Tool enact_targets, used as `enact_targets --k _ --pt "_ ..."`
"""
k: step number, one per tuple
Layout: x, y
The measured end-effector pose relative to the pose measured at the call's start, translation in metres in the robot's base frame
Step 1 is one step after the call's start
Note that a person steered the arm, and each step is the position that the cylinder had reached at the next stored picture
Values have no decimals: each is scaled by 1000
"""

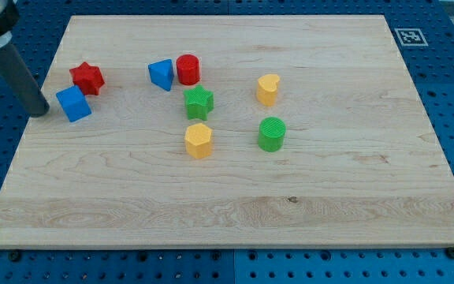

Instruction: Move the blue cube towards the green star

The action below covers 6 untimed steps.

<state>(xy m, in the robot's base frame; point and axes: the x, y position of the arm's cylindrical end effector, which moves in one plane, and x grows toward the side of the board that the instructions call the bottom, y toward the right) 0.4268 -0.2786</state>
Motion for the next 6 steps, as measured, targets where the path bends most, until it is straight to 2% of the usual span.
enact_targets --k 2,4,5,6 --pt "0 4" --pt "-18 -20" --pt "-18 2" --pt "-15 56"
